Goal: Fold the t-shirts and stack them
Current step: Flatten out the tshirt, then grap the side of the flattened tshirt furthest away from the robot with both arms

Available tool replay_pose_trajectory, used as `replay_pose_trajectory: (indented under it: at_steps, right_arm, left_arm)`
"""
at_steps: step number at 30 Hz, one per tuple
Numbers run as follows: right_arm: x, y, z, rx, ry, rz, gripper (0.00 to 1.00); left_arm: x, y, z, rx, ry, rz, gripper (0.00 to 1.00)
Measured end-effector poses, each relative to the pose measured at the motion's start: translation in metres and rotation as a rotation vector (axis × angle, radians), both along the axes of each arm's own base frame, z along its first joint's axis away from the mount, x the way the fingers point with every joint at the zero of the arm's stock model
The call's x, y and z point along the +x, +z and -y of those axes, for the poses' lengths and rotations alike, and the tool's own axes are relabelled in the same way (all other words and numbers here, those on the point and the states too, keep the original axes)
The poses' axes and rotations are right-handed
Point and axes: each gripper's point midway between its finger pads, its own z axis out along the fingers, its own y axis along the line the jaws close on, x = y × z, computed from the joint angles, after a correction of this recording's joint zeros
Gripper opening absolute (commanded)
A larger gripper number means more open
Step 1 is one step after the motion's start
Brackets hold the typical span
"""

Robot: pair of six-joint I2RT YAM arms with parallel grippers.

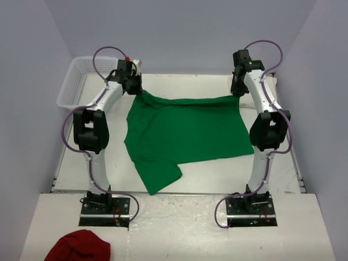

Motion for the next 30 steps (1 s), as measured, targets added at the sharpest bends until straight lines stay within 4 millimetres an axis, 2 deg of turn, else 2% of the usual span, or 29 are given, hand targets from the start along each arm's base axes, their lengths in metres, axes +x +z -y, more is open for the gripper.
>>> replay_pose_trajectory:
  at_steps: [4, 7, 13, 18, 30]
  right_arm:
    - [0.002, -0.018, 0.000, 0.018, 0.000, -0.038, 0.00]
    - [0.002, -0.030, -0.003, 0.035, 0.008, -0.065, 0.00]
    - [0.001, -0.039, -0.010, 0.070, 0.016, -0.086, 0.00]
    - [0.001, -0.039, -0.011, 0.077, 0.014, -0.087, 0.00]
    - [-0.005, -0.039, 0.000, 0.027, -0.033, -0.101, 0.00]
  left_arm:
    - [-0.024, -0.020, -0.001, 0.006, 0.003, -0.066, 0.00]
    - [-0.047, -0.023, 0.000, 0.020, 0.006, -0.096, 0.00]
    - [-0.085, 0.007, 0.016, 0.020, -0.030, -0.056, 0.00]
    - [-0.101, 0.025, 0.018, 0.009, -0.032, -0.023, 0.00]
    - [-0.139, -0.004, 0.033, 0.017, -0.060, -0.118, 0.00]
